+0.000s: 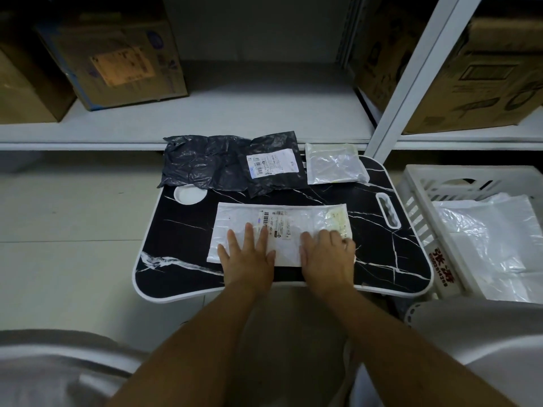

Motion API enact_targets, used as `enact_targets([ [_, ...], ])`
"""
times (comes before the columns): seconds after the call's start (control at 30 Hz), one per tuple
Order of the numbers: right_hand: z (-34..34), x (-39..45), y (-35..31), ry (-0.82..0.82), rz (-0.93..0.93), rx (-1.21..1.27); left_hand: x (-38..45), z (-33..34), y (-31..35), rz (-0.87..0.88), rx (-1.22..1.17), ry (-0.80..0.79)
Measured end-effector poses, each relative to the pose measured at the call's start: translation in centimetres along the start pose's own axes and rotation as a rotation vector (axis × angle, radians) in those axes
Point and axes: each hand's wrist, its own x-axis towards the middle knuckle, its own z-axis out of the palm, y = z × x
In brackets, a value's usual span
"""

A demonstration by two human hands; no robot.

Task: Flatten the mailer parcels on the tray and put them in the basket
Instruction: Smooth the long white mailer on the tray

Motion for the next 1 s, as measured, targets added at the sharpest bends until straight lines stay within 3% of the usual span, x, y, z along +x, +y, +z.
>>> enact_targets([
  [0.2,1.5,3.0,4.1,-0.346,0.003,0.068,0.6,-0.5,-0.8,-0.016,0.11,0.014],
  [0.33,1.6,3.5,4.3,-0.412,0.075,0.125,1.3,-0.8,-1.3,-0.092,0.137,-0.062],
  [0.57,1.4,3.7,3.9,-0.409,0.135,0.156,1.6,-1.3,-1.4,-0.138,0.06,-0.115],
  [0.7,1.0,3.8,3.8,-0.417,0.202,0.239,1.9,-1.6,-1.6,-0.215,-0.14,-0.041],
  [0.9,-1.0,3.7,3.8,-0.145,0.421,0.343,2.6,-3.1,-3.2,-0.344,-0.305,0.127],
  [1.0,-2.1,3.4,3.9,-0.162,0.565,0.353,2.0,-3.8,-3.6,-0.425,-0.227,0.145],
])
